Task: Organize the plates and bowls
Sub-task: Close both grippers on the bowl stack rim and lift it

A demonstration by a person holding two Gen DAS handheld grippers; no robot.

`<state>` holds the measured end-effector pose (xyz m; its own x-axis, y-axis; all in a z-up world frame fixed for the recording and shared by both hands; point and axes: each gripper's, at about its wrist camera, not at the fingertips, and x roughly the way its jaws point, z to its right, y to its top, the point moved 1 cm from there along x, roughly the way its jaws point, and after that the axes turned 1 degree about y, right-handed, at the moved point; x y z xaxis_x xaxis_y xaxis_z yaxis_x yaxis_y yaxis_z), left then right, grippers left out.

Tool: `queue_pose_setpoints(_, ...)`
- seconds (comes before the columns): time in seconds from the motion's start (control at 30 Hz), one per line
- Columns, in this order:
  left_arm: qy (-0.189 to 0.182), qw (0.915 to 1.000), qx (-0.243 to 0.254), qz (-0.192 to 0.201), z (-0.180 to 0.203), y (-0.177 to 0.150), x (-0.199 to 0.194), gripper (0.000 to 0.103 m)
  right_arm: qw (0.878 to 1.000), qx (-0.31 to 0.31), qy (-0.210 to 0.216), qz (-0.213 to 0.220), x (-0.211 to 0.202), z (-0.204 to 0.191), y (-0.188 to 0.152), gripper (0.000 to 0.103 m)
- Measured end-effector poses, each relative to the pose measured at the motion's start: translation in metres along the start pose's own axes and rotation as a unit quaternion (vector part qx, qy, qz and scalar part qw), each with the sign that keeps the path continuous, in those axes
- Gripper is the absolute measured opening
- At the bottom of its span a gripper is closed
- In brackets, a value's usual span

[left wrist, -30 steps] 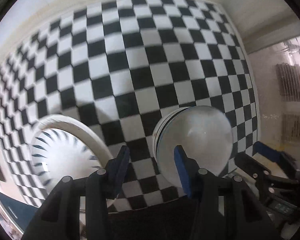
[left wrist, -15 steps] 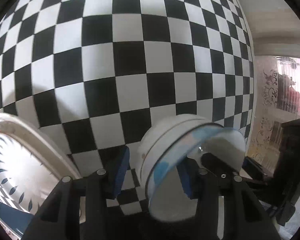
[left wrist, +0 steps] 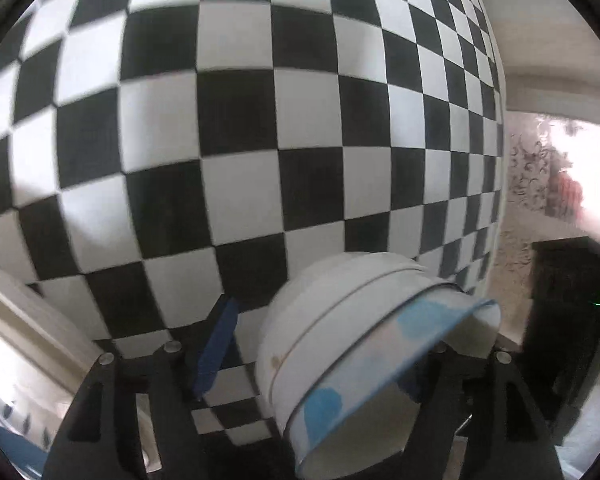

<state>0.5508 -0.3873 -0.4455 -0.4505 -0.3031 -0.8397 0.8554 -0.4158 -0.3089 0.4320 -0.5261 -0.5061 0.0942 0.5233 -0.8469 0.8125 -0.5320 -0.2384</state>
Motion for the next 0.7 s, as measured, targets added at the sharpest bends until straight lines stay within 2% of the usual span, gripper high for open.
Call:
queue_pose_setpoints(0.07, -0.023, 0.9997, 0.002, -0.009, 0.001, -0.001, 0.008, 0.069, 1.0, -0.007, 0.001, -0.006, 0.002, -0.002, 0.002, 0.08)
queue_pose_setpoints(0.17, -0.017, 0.9997, 0.019, 0.002, 0.009, -0.003, 0.011, 0.071, 1.0, -0.021, -0.003, -0.014, 0.006, -0.007, 0.005, 0.08)
queue_pose_setpoints(0.27, -0.025, 0.9996, 0.014, 0.001, 0.007, -0.002, 0.012, 0.07, 0.999, -0.029, -0.004, -0.018, 0.013, -0.015, 0.006, 0.079)
queue_pose_setpoints(0.3, -0.025, 0.9996, 0.015, 0.003, 0.007, -0.002, 0.012, 0.07, 0.999, -0.034, 0.012, -0.02, 0.015, -0.018, 0.007, 0.069)
queue_pose_setpoints(0.33, -0.025, 0.9996, 0.014, 0.007, 0.007, -0.003, 0.01, 0.069, 0.999, -0.029, 0.027, -0.028, 0.018, -0.022, 0.007, 0.068)
queue_pose_setpoints(0.47, -0.022, 0.9995, 0.014, 0.019, 0.004, -0.007, 0.005, 0.068, 0.999, -0.028, 0.034, -0.022, 0.021, -0.026, 0.006, 0.066)
queue_pose_setpoints(0.6, -0.005, 0.9994, 0.015, 0.03, -0.004, -0.015, -0.005, 0.068, 0.997, -0.018, 0.07, -0.028, 0.025, -0.021, 0.004, 0.06)
queue_pose_setpoints(0.7, -0.001, 0.9994, 0.013, 0.033, -0.009, -0.019, -0.008, 0.067, 0.996, -0.025, 0.075, -0.028, 0.027, -0.025, 0.002, 0.058)
